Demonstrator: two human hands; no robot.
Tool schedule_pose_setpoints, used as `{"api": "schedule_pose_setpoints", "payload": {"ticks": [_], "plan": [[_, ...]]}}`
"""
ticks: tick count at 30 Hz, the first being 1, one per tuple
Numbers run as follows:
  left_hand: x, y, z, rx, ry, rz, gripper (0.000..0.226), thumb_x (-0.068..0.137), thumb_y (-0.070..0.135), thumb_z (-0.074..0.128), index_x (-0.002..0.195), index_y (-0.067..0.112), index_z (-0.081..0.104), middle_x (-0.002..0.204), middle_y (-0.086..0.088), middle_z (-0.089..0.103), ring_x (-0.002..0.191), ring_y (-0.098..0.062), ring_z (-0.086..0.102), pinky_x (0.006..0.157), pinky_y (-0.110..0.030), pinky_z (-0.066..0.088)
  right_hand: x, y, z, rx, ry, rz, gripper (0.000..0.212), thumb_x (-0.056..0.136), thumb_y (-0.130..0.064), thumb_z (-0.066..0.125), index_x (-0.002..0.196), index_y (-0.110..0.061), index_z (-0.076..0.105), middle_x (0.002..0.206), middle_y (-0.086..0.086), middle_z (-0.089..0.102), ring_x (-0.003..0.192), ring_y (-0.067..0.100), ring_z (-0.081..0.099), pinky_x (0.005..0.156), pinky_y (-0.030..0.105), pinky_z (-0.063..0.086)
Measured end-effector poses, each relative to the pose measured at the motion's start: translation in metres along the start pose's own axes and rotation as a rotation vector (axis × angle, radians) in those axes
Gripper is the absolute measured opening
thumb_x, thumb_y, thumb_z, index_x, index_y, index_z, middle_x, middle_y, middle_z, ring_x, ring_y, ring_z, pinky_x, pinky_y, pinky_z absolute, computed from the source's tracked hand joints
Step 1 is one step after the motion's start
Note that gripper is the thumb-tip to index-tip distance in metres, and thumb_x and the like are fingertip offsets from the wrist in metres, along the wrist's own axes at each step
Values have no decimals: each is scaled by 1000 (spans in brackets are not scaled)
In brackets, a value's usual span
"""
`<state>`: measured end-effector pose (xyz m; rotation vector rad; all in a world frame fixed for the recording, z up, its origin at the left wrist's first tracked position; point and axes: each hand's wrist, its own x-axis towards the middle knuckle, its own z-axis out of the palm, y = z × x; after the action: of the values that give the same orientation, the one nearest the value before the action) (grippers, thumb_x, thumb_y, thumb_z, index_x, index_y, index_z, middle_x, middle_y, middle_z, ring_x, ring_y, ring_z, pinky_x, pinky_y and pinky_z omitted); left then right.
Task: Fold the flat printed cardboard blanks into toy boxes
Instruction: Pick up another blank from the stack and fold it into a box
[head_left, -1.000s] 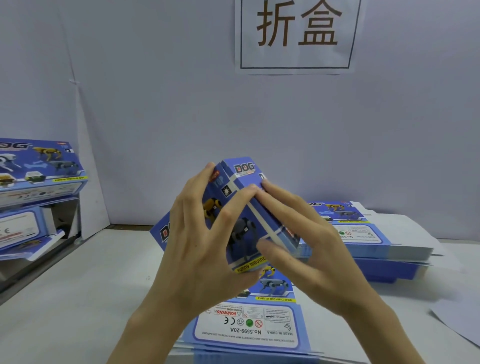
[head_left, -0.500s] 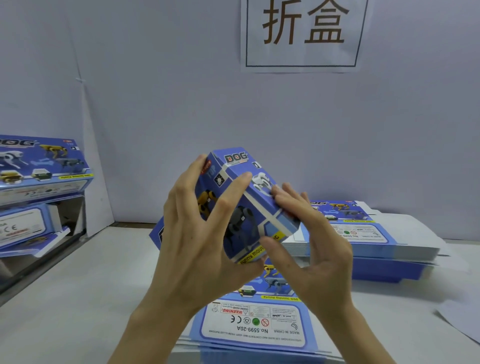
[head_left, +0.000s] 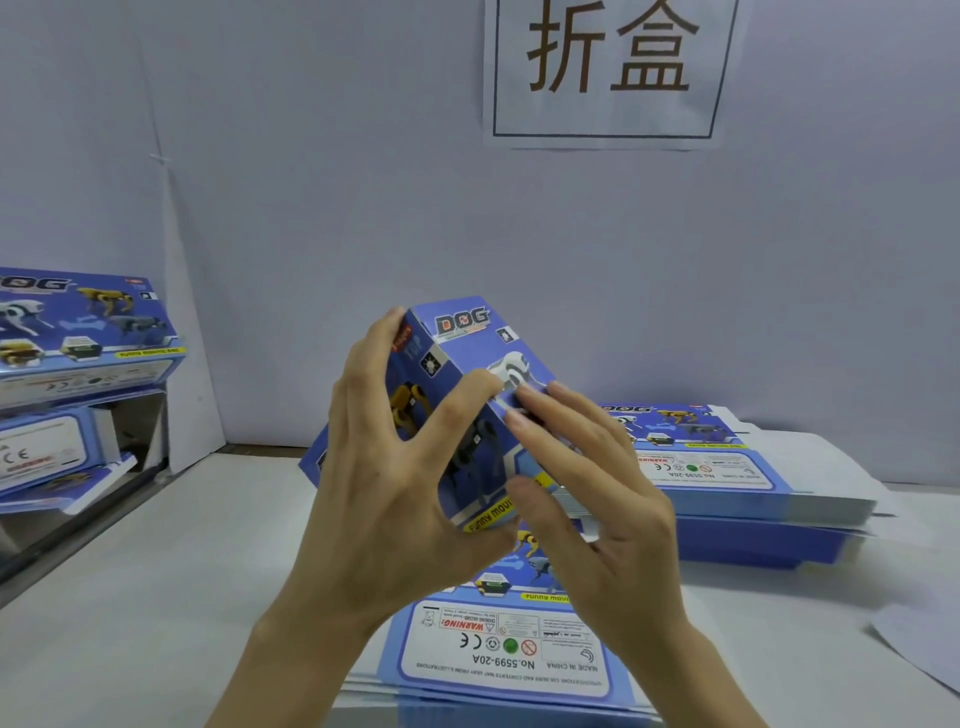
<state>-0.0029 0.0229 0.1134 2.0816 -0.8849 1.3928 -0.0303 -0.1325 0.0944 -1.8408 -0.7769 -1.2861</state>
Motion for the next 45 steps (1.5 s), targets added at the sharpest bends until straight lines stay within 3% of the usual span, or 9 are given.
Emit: {"api": "schedule_pose_setpoints", "payload": {"ticks": [6, 10, 15, 19, 26, 31, 36, 40, 45], "plan": [[-3, -4, 5, -112, -49, 54, 83, 67, 44, 78, 136, 29, 35, 151, -24, 15, 145, -27, 22, 104, -48, 44, 5, -10, -8, 128, -72, 234, 50, 82, -30, 66, 132, -28, 56, 148, -4, 42, 135, 8, 41, 100, 11, 38], [-8, -9, 15, 29, -157, 124, 104, 68, 50, 72, 150, 29, 10, 158, -12, 7, 148, -34, 6, 116, -61, 8, 9, -6, -15, 430, -132, 586, 84, 73, -26, 75, 142, -45, 30, 118, -30, 60, 107, -5, 61, 76, 12, 52], [-12, -2, 32, -247, -143, -726, 118, 73, 36, 80, 147, 37, -12, 161, -8, -4, 148, -16, -4, 118, -44, 4, 6, 7, -9, 377, 208, 675, 82, 70, -37, 72, 136, -54, 27, 104, -29, 57, 92, -10, 61, 73, 6, 46], [-7, -11, 28, -1299, -127, -1273, 113, 49, 42, 86, 147, 28, 31, 132, -7, 57, 109, -15, 61, 99, -44, 39, 2, 18, -2, 641, 217, 848, 85, 70, -40, 67, 141, -52, 22, 118, -2, 62, 105, 15, 67, 89, 41, 53], [-15, -34, 33, -1159, -117, -991, 57, 51, 21, 87, 97, 15, 55, 79, -3, 61, 74, -15, 67, 61, -20, 54, 13, 37, -30, 497, -146, 1023, 95, 64, -43, 67, 148, -41, 22, 124, -8, 59, 110, 8, 59, 105, 40, 37], [-30, -41, 35, -1065, -642, -777, 79, 59, 10, 87, 125, 28, 49, 106, 6, 72, 98, -14, 69, 67, -24, 56, 13, 47, -46, 498, -32, 998, 60, 78, -55, 53, 134, -33, 51, 135, -6, 57, 125, 13, 52, 107, 38, 37], [-33, -40, 40, -1077, -680, -785, 76, 63, 19, 81, 129, 34, 45, 114, 12, 69, 105, -11, 66, 70, -22, 56, 8, 44, -38, 574, -85, 1028, 42, 76, -61, 62, 99, -27, 71, 88, -2, 73, 72, 9, 66, 60, 17, 49], [-33, -41, 41, -1081, -699, -784, 76, 64, 20, 80, 128, 37, 44, 113, 16, 68, 105, -7, 66, 71, -20, 55, 8, 47, -37, 602, -81, 1057, 37, 79, -61, 51, 96, -37, 74, 104, 4, 74, 98, 26, 67, 87, 37, 48], [-34, -41, 41, -1056, -699, -768, 77, 61, 23, 82, 125, 43, 43, 111, 22, 67, 102, -2, 65, 69, -17, 54, 9, 50, -43, 788, -121, 1038, 49, 65, -55, 58, 99, -25, 73, 93, 9, 68, 89, 33, 51, 73, 34, 36]]}}
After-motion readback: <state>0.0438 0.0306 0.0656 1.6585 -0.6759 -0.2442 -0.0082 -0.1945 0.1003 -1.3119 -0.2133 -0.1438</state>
